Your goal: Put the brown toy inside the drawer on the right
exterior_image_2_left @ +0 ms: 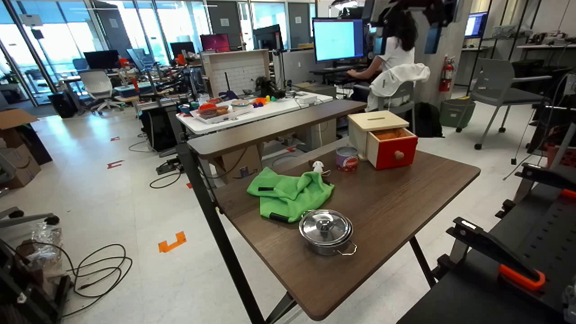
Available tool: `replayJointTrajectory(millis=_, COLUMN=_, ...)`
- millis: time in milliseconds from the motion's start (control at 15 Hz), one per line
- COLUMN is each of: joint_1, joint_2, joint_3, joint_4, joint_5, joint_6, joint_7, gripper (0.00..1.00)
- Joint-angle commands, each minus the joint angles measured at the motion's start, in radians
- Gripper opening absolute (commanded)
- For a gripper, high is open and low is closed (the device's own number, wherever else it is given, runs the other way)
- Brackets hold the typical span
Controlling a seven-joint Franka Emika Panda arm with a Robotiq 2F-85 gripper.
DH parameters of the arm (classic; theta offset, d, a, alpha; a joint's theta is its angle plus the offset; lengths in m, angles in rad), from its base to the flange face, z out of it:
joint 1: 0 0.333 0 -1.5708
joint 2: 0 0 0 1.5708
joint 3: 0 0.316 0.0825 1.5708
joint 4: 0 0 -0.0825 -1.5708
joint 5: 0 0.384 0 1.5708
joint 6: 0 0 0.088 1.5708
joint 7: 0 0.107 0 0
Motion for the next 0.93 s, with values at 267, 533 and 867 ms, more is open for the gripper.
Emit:
replayJointTrajectory(millis=267, joint_1=0.093, joint_2=0.359, joint_3=-0.03, joint_4=0.318, joint_5=0.016, joint_6=0.058, joint_7=0.111, gripper=1.0)
replayJointTrajectory(millis=533, joint_1=0.135, joint_2=0.501, joint_3=-0.064, joint_4=0.458, joint_5=0.007, joint_6=0.082, joint_7=0.146, gripper=1.0)
replayJointTrajectory(millis=867, joint_1=0.161, joint_2=0.644, joint_3=-0.093, joint_4=0.598, joint_5=0.023, joint_6=0.107, joint_7=0.154, gripper=1.0)
